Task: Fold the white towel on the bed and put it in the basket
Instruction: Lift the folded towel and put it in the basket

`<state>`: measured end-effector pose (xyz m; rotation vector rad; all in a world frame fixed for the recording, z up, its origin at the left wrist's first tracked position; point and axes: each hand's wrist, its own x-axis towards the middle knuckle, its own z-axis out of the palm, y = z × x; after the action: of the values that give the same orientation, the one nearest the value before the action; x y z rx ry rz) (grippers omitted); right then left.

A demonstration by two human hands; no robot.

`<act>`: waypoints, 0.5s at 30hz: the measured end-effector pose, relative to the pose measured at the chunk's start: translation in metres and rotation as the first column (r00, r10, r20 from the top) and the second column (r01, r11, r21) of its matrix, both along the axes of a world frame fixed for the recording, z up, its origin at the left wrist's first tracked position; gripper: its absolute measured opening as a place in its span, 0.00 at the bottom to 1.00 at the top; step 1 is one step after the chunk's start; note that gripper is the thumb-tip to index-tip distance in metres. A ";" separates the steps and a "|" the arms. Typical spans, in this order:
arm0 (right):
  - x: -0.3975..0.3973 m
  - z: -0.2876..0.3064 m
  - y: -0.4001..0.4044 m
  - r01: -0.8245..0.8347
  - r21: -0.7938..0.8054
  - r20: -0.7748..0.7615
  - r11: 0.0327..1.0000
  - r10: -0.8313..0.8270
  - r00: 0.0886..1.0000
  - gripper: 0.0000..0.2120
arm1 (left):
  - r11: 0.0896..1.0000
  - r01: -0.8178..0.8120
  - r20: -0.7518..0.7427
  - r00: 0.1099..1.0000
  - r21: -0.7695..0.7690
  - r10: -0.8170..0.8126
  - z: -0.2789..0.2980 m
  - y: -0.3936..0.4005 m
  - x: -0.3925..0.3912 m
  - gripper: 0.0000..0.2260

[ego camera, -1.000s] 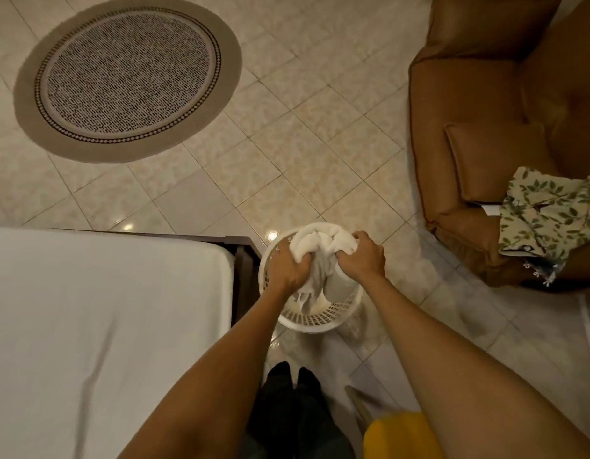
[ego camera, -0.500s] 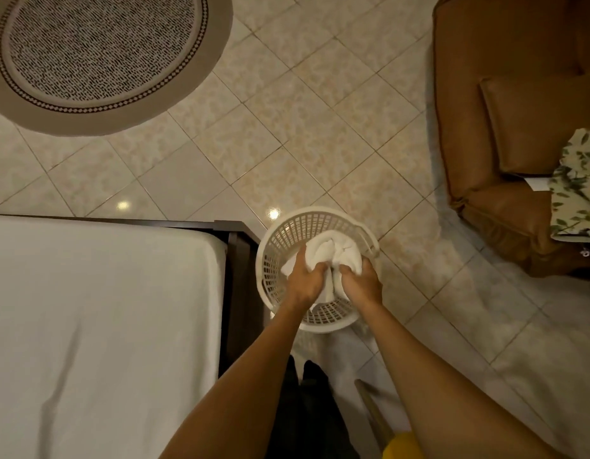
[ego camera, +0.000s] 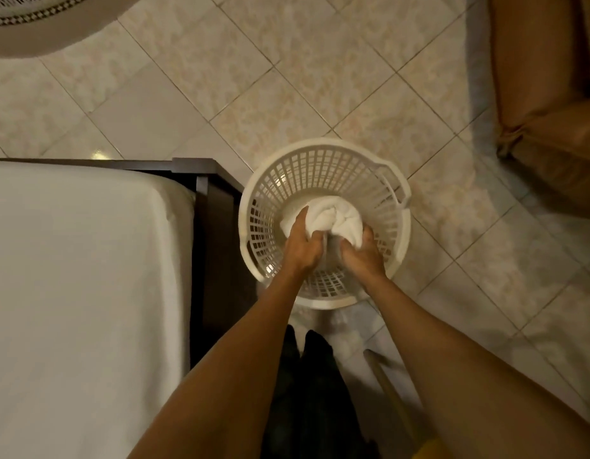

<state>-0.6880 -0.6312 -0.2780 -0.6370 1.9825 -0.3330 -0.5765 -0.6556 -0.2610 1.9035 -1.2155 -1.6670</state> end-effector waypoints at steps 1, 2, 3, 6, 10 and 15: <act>0.000 -0.010 0.004 -0.033 0.014 -0.008 0.999 0.033 0.999 0.28 | 1.000 0.019 0.016 1.000 -0.017 -0.019 -0.009 0.004 0.001 0.22; 0.000 -0.020 0.007 -0.063 0.026 -0.011 0.998 0.064 0.998 0.28 | 0.998 0.046 0.032 0.999 -0.051 -0.044 -0.016 0.009 0.002 0.22; 0.001 -0.029 0.011 -0.086 0.029 -0.009 0.996 0.086 0.996 0.28 | 0.994 0.063 0.039 0.997 -0.089 -0.060 -0.023 0.013 0.003 0.22; 0.003 -0.050 0.020 -0.192 0.038 -0.037 0.981 0.194 0.980 0.28 | 0.990 0.086 0.050 0.995 -0.114 -0.080 -0.055 0.023 0.007 0.23; 0.002 -0.062 0.029 -0.414 0.059 -0.104 0.908 0.418 0.903 0.29 | 0.972 0.191 0.143 0.967 0.135 -0.210 -0.081 0.042 0.014 0.31; 0.007 -0.059 0.023 -0.523 0.155 -0.080 0.838 0.538 0.839 0.34 | 0.923 0.213 0.188 0.940 0.321 -0.283 -0.079 0.040 0.019 0.31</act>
<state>-0.6805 -0.6086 -0.3374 -1.1102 1.8260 0.1791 -0.5576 -0.6161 -0.3396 2.2563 -1.4161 -1.8892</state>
